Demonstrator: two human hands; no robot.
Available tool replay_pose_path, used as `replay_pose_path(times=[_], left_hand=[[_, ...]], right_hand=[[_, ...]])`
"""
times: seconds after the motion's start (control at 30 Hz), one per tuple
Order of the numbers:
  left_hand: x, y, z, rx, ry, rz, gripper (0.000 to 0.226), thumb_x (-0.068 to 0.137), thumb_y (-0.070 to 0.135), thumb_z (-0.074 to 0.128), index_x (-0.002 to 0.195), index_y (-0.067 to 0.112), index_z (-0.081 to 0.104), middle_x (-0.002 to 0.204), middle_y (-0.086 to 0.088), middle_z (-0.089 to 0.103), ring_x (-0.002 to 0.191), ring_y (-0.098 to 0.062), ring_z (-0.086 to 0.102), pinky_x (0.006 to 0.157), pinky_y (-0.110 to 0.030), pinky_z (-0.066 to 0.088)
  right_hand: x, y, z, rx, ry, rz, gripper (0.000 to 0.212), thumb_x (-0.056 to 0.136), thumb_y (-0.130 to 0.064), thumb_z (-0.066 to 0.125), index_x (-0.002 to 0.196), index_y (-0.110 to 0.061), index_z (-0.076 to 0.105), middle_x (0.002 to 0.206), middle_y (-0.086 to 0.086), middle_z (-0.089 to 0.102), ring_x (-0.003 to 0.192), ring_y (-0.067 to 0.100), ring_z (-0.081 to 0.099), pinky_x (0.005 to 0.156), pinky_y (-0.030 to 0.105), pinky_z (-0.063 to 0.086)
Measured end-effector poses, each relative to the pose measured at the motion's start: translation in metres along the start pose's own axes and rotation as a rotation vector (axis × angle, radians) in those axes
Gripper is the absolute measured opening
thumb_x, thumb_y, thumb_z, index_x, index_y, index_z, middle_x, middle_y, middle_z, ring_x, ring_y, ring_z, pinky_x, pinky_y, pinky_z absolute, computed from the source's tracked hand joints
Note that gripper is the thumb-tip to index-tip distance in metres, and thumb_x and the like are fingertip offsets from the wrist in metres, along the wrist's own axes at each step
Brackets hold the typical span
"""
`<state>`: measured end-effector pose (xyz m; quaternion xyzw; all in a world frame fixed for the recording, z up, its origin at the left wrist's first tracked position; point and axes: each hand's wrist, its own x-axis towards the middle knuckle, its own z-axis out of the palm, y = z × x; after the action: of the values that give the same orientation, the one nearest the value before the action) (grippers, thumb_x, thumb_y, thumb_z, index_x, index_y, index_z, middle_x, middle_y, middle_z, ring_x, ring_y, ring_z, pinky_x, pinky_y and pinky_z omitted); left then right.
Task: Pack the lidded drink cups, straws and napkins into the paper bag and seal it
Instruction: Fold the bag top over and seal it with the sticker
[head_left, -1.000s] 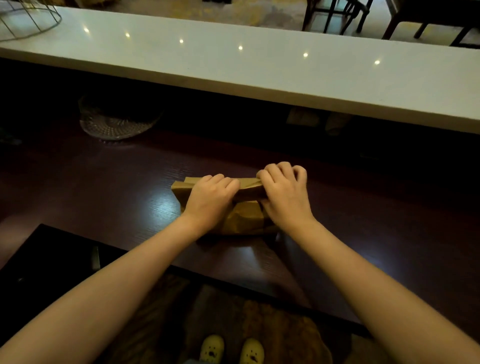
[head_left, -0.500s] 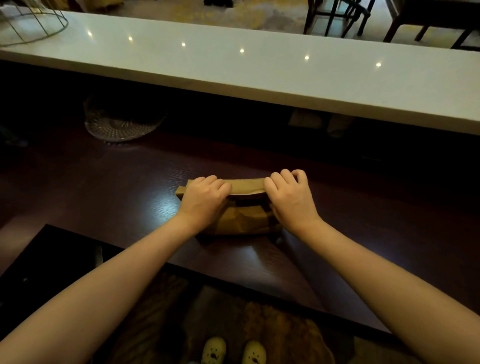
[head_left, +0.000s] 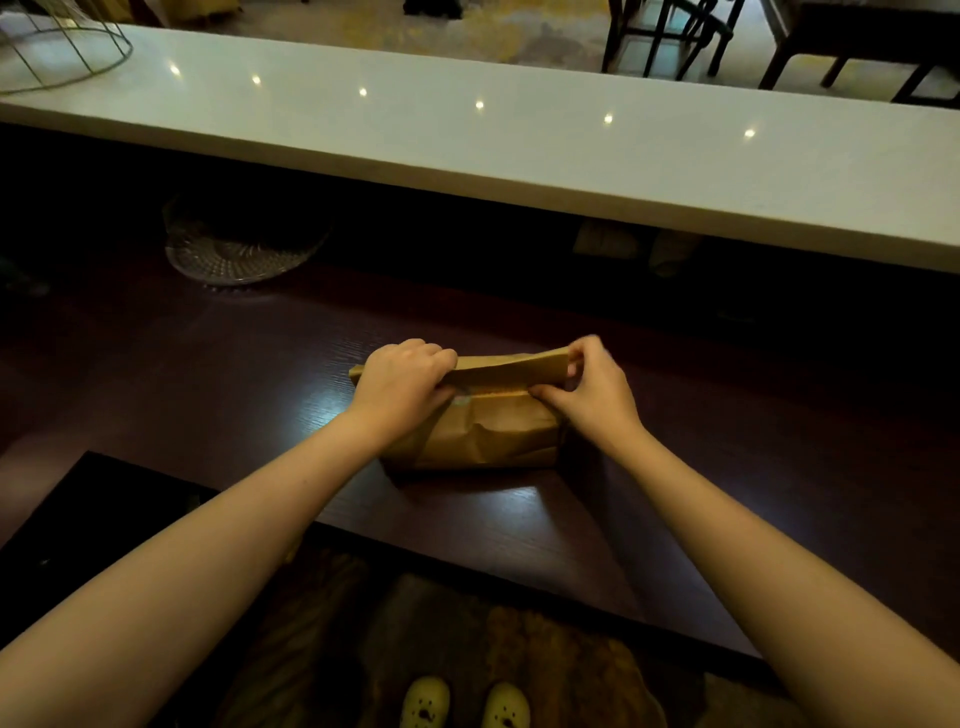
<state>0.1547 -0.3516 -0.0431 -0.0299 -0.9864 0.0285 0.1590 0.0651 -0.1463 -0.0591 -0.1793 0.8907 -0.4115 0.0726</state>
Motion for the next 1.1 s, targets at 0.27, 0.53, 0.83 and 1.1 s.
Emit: replay_pose_path(times=[0.27,0.53,0.83,1.1], left_hand=[[0.003,-0.001,-0.005,-0.052,-0.075,-0.042,0.024,0.080,0.036,0.066,0.094,0.016,0.061,0.090,-0.001,0.068,0.088,-0.021,0.063,0.059,-0.031,0.042],[0.006,-0.002,-0.006,-0.054,-0.141,-0.052,0.021,0.083,0.033,0.063,0.092,0.015,0.063,0.092,-0.002,0.069,0.091,-0.022,0.063,0.062,-0.033,0.046],[0.018,0.002,-0.019,-0.032,-0.213,-0.038,0.024,0.082,0.041,0.061,0.096,0.021,0.060,0.094,0.003,0.067,0.089,-0.017,0.062,0.059,-0.028,0.041],[0.034,0.023,-0.017,-0.086,-0.235,0.001,0.038,0.081,0.042,0.063,0.112,0.022,0.054,0.105,0.002,0.066,0.097,-0.018,0.061,0.069,-0.031,0.049]], right_hand=[[-0.015,-0.004,0.020,0.453,-0.083,0.368,0.011,0.075,-0.026,0.074,0.081,-0.025,0.065,0.091,0.002,0.071,0.091,0.020,0.066,0.087,0.044,0.054],[-0.017,-0.008,0.019,0.522,-0.046,0.368,0.011,0.077,-0.018,0.072,0.081,-0.028,0.068,0.092,0.003,0.074,0.089,0.019,0.069,0.086,0.044,0.056],[-0.019,-0.012,0.003,0.519,-0.150,0.298,0.008,0.084,-0.015,0.067,0.091,-0.015,0.066,0.094,0.006,0.069,0.093,0.022,0.065,0.087,0.039,0.052],[-0.019,-0.012,0.024,0.331,-0.040,0.340,0.030,0.069,-0.038,0.075,0.094,-0.027,0.061,0.098,-0.001,0.070,0.098,0.021,0.064,0.090,0.047,0.051]])
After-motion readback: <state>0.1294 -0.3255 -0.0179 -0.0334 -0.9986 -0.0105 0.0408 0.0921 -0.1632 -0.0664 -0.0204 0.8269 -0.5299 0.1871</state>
